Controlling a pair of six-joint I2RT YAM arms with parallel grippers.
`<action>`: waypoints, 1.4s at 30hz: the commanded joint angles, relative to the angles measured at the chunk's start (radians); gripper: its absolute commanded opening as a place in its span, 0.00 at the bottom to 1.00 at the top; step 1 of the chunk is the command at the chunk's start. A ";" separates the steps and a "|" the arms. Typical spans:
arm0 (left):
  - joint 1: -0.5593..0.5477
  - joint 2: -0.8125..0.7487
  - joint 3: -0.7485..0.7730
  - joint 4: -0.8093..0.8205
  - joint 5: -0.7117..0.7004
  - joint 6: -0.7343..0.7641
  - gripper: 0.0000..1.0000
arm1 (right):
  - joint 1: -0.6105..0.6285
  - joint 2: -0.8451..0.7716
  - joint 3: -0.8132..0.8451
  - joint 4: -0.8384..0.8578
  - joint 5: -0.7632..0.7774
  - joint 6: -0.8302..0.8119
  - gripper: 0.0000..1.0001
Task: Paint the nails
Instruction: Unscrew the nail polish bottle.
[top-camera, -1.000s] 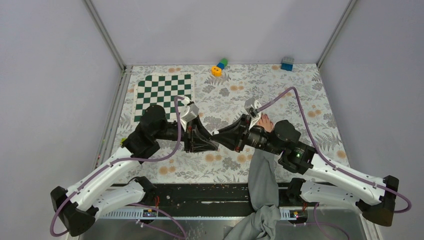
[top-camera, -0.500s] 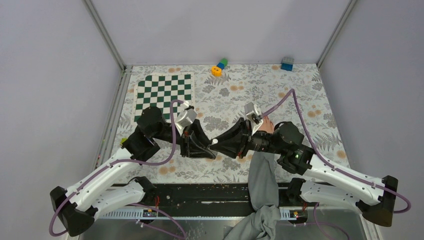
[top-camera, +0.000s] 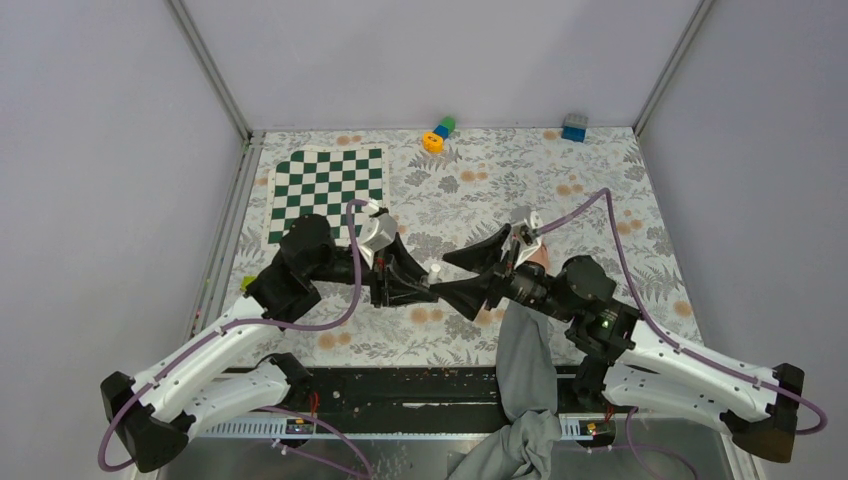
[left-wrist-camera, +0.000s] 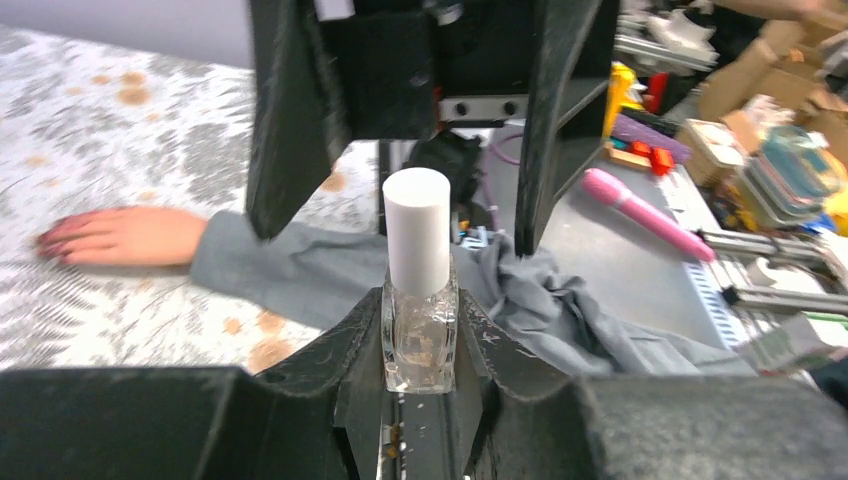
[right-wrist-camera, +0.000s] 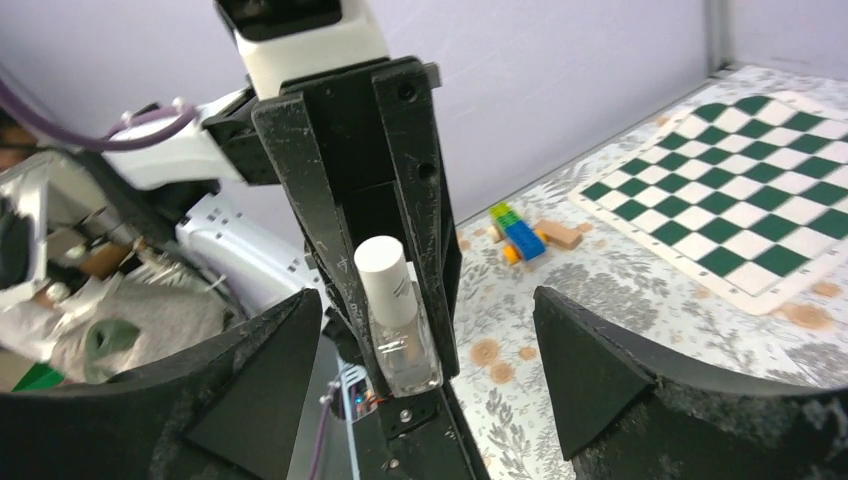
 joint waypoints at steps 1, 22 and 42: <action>-0.003 -0.023 0.036 -0.062 -0.203 0.079 0.00 | 0.004 -0.061 -0.035 0.008 0.246 0.031 0.84; -0.004 0.048 0.087 -0.242 -0.571 0.074 0.00 | 0.026 0.179 0.185 -0.178 0.458 0.185 0.57; -0.004 0.054 0.091 -0.242 -0.553 0.072 0.00 | 0.041 0.307 0.256 -0.219 0.508 0.195 0.33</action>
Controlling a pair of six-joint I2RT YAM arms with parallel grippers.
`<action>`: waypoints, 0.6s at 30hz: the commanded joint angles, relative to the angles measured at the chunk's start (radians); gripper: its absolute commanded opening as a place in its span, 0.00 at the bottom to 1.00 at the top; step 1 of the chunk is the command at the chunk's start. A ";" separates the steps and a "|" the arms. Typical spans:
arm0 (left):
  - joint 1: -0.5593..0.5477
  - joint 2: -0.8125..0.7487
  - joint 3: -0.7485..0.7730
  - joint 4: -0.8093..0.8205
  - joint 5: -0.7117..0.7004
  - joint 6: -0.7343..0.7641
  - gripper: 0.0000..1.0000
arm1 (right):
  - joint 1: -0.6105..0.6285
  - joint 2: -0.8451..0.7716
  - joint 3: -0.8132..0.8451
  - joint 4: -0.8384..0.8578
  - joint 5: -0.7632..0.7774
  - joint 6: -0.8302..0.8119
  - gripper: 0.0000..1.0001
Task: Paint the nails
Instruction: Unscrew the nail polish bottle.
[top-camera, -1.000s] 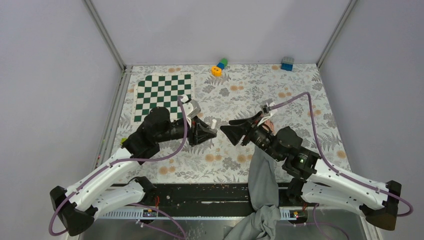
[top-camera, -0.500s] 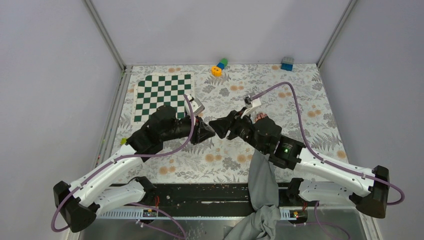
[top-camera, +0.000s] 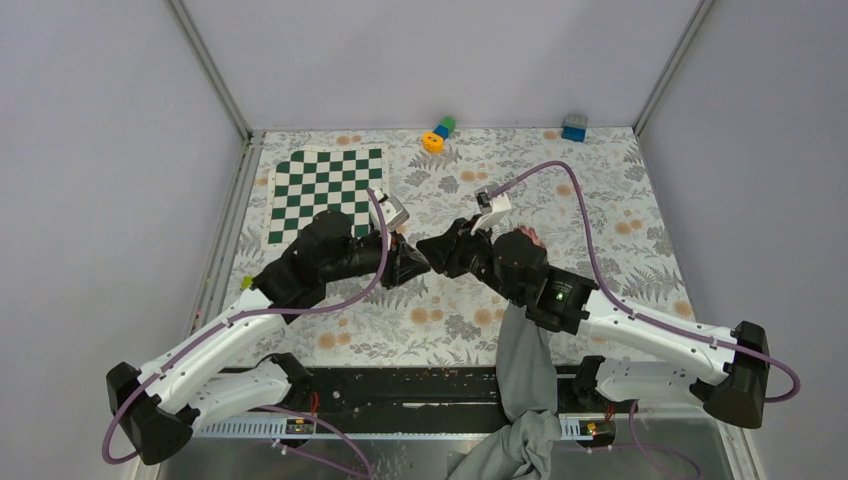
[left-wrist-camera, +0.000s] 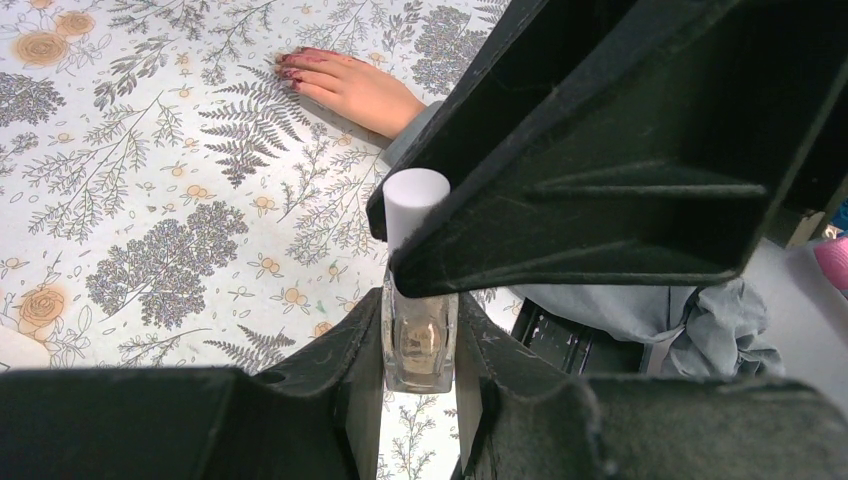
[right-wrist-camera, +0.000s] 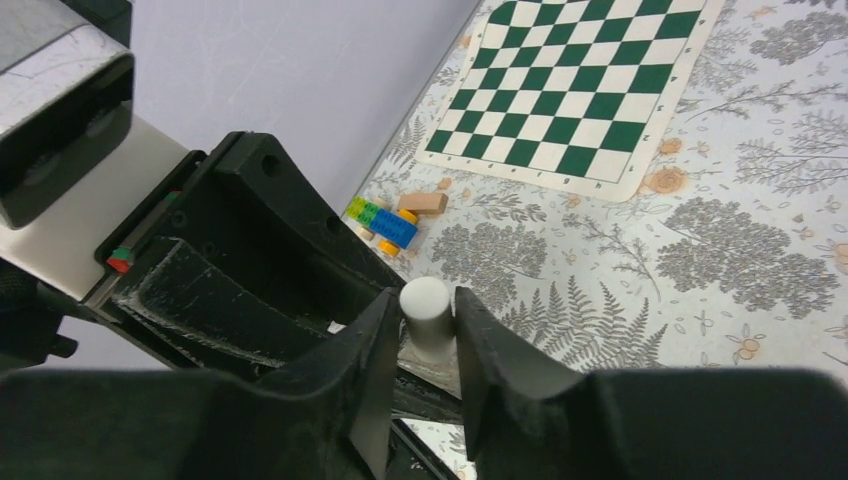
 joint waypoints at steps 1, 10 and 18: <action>-0.002 0.002 0.056 0.045 -0.008 -0.006 0.00 | 0.012 0.009 0.061 -0.003 0.053 -0.012 0.28; -0.003 0.003 0.055 0.045 -0.014 -0.006 0.00 | 0.011 -0.003 0.051 0.000 0.051 -0.040 0.00; -0.003 -0.003 0.043 0.081 0.055 -0.007 0.00 | 0.010 -0.041 0.027 0.024 -0.040 -0.140 0.00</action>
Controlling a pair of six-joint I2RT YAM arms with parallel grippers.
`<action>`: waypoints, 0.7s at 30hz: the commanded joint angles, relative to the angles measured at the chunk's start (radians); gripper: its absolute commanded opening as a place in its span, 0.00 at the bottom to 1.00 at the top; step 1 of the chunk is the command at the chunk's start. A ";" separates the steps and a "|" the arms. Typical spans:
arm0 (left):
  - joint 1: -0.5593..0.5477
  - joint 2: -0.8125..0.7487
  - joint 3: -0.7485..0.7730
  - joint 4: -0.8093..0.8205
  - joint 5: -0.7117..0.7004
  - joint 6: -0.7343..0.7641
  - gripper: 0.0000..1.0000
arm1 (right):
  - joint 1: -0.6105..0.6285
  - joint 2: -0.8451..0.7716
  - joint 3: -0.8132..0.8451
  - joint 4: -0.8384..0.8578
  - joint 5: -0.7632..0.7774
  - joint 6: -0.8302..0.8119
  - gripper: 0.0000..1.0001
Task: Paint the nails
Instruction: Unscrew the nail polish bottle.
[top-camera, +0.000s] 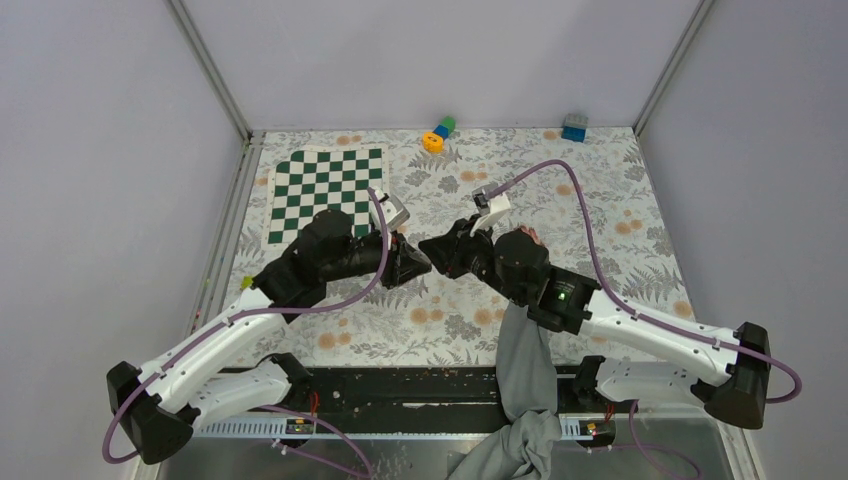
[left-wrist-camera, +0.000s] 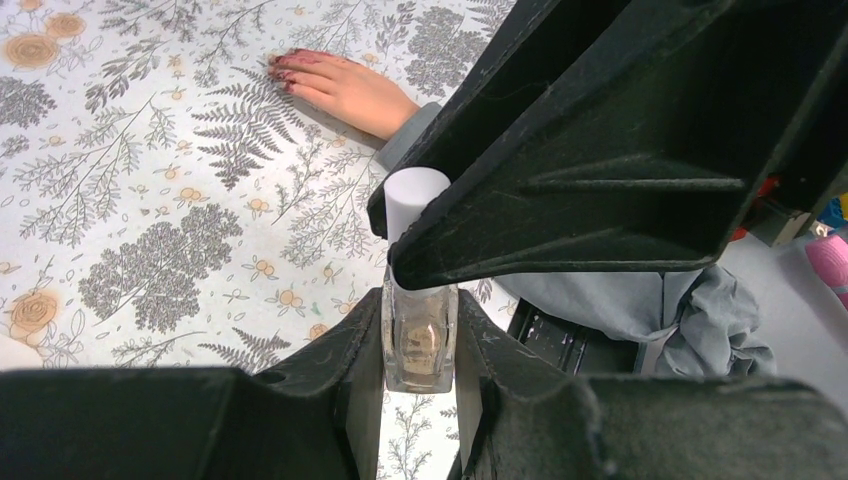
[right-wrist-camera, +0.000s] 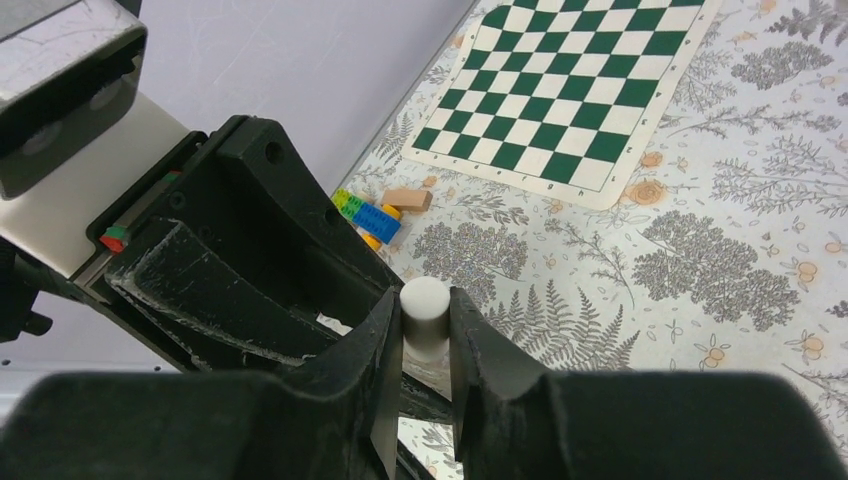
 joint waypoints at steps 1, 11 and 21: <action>-0.003 -0.008 0.037 0.087 0.051 -0.005 0.00 | 0.007 -0.049 0.018 0.028 -0.050 -0.093 0.00; 0.004 -0.040 0.002 0.204 0.247 -0.024 0.00 | -0.046 -0.127 0.025 0.005 -0.352 -0.190 0.00; 0.008 -0.063 -0.033 0.349 0.486 -0.071 0.00 | -0.123 -0.151 -0.027 0.232 -0.810 -0.096 0.00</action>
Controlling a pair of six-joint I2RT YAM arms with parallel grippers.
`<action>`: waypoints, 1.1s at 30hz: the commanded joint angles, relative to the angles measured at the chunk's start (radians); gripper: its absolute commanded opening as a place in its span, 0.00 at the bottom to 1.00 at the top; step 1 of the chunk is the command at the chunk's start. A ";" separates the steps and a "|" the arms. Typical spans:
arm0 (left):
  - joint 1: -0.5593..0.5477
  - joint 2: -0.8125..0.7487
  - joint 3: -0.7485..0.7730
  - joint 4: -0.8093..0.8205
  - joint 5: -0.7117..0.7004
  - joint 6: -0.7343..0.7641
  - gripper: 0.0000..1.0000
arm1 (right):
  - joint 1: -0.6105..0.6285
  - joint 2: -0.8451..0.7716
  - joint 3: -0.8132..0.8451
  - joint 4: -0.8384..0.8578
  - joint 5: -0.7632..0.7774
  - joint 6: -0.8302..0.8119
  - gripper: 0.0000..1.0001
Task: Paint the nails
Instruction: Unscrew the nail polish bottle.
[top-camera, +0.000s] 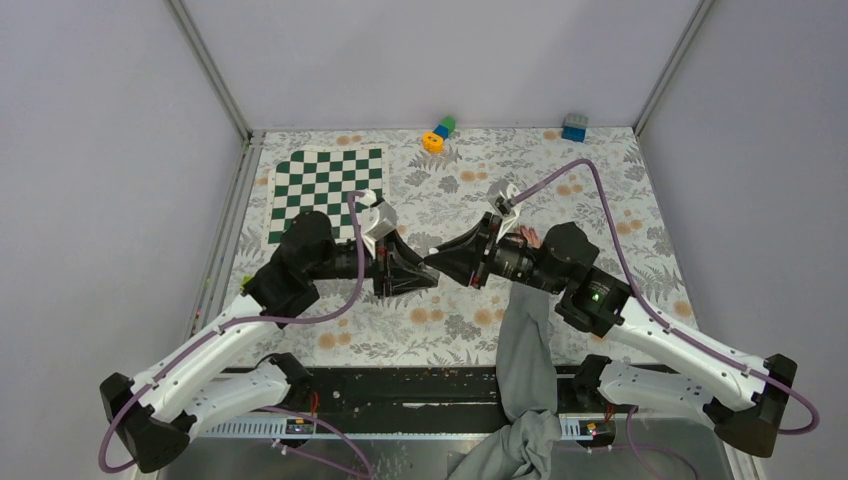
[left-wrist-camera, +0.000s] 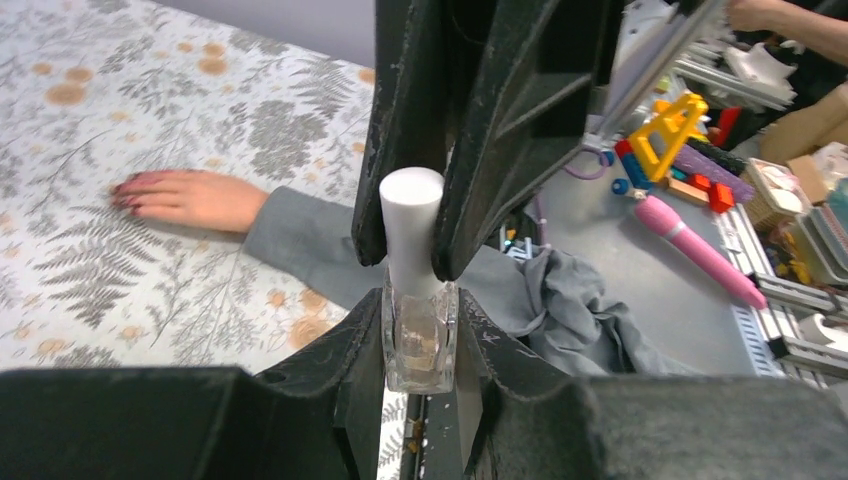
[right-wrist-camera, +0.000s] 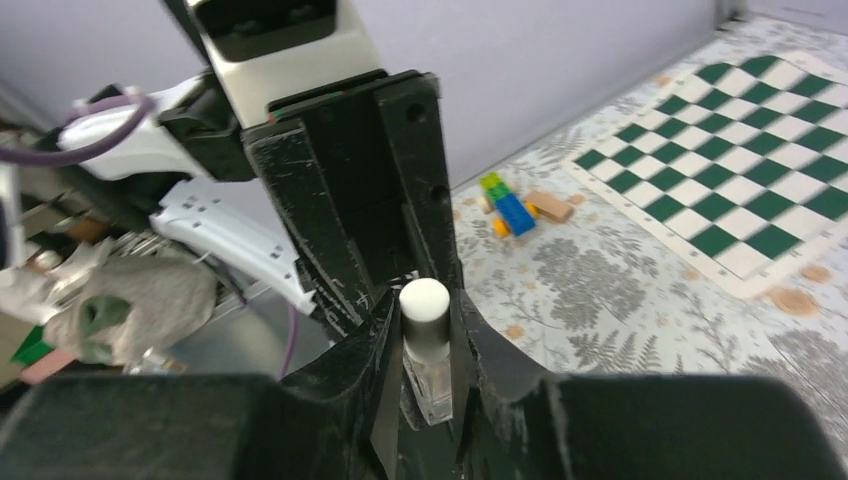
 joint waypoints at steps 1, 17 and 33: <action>-0.002 -0.019 -0.025 0.180 0.174 -0.027 0.00 | -0.003 0.011 -0.002 0.188 -0.324 0.064 0.00; -0.003 -0.035 -0.032 0.235 0.260 -0.052 0.00 | -0.004 0.033 -0.001 0.298 -0.500 0.141 0.09; -0.006 -0.098 -0.030 0.127 0.040 0.039 0.00 | -0.006 -0.185 -0.105 0.065 0.107 0.043 0.74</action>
